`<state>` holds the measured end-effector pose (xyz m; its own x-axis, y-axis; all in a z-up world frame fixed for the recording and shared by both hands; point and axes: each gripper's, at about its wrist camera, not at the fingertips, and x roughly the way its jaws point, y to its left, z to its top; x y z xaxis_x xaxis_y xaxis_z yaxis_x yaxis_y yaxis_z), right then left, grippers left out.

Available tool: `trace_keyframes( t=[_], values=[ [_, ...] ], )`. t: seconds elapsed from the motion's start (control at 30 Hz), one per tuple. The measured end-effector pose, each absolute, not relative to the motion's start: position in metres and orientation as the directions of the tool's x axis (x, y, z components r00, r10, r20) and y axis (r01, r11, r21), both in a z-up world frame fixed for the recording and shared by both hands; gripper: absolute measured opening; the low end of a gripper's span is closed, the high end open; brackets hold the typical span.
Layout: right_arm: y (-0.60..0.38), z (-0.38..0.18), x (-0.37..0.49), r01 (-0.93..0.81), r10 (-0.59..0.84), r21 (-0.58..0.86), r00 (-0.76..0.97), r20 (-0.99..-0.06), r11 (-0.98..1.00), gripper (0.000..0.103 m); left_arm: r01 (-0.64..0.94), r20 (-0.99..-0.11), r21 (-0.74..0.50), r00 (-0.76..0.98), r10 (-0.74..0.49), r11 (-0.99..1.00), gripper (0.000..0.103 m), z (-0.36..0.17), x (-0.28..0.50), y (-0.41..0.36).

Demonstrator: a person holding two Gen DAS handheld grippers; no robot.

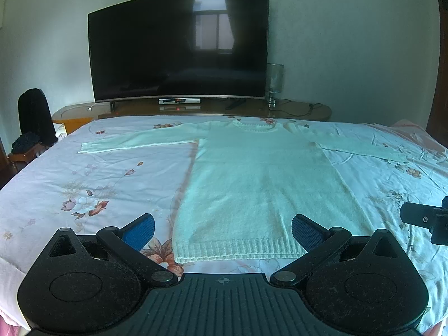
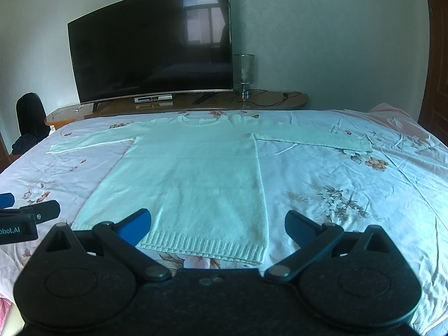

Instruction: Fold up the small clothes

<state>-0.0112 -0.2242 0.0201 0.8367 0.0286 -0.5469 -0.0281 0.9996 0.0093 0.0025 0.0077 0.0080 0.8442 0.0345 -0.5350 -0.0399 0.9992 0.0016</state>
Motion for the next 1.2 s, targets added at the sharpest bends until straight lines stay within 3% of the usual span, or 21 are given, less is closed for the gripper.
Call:
trace_keyframes(
  t=[1.2],
  values=[
    [-0.2236, 0.02, -0.0118, -0.029, 0.031, 0.013, 0.837, -0.546, 0.999, 0.102, -0.038, -0.532, 0.008, 0.846, 0.036, 0.999, 0.103, 0.0086, 0.0005, 0.0061]
  ],
)
